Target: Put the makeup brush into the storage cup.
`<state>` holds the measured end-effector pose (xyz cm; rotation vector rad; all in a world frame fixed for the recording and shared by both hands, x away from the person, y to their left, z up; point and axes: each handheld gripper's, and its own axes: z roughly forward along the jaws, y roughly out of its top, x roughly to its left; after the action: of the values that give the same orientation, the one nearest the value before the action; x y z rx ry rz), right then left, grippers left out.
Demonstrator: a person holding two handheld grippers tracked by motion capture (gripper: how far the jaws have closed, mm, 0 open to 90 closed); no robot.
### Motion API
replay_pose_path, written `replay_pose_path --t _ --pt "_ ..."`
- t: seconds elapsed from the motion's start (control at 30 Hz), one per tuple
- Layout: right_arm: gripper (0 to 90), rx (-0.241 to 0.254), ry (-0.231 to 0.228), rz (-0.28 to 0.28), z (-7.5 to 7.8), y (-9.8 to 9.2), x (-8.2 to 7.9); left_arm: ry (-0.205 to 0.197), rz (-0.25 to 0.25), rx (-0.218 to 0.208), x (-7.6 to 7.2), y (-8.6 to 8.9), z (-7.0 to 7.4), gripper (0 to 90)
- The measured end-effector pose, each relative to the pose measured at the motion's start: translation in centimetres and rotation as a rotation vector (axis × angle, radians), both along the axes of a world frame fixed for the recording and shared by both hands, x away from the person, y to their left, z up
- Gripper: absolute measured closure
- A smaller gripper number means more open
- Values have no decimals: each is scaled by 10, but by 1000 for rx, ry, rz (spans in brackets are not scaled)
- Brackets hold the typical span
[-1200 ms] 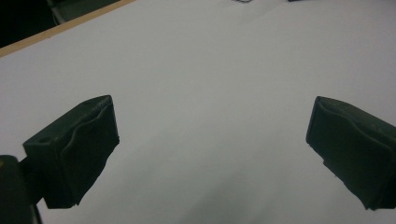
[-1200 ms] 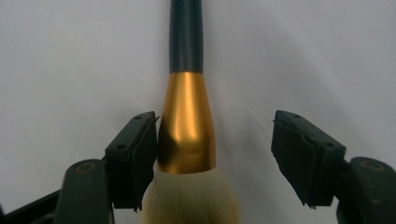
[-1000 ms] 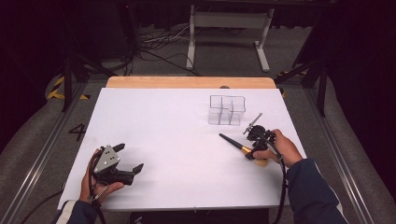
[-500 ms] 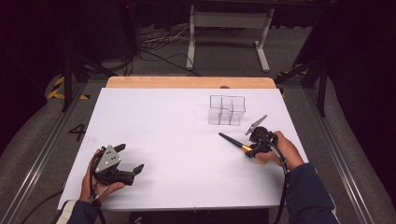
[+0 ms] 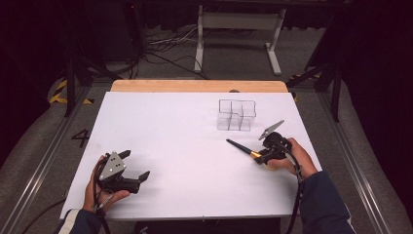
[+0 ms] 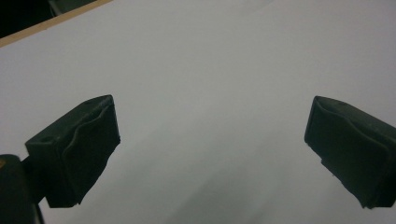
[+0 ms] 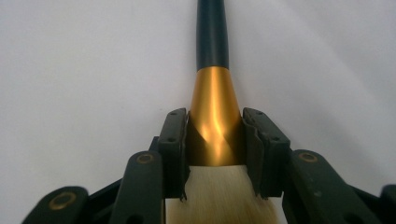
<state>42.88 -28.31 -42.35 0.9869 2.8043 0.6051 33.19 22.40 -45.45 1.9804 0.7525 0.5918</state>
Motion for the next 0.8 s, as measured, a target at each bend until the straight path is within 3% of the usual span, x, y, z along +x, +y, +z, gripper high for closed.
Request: replay_pose_path --t 0.43,0.8 --pt "629 131 9 -18 0 -7 3 4 -1 24 0 -1 0 43" --pt "630 261 52 -25 -4 -9 6 3 -6 24 -1 -2 0 43"
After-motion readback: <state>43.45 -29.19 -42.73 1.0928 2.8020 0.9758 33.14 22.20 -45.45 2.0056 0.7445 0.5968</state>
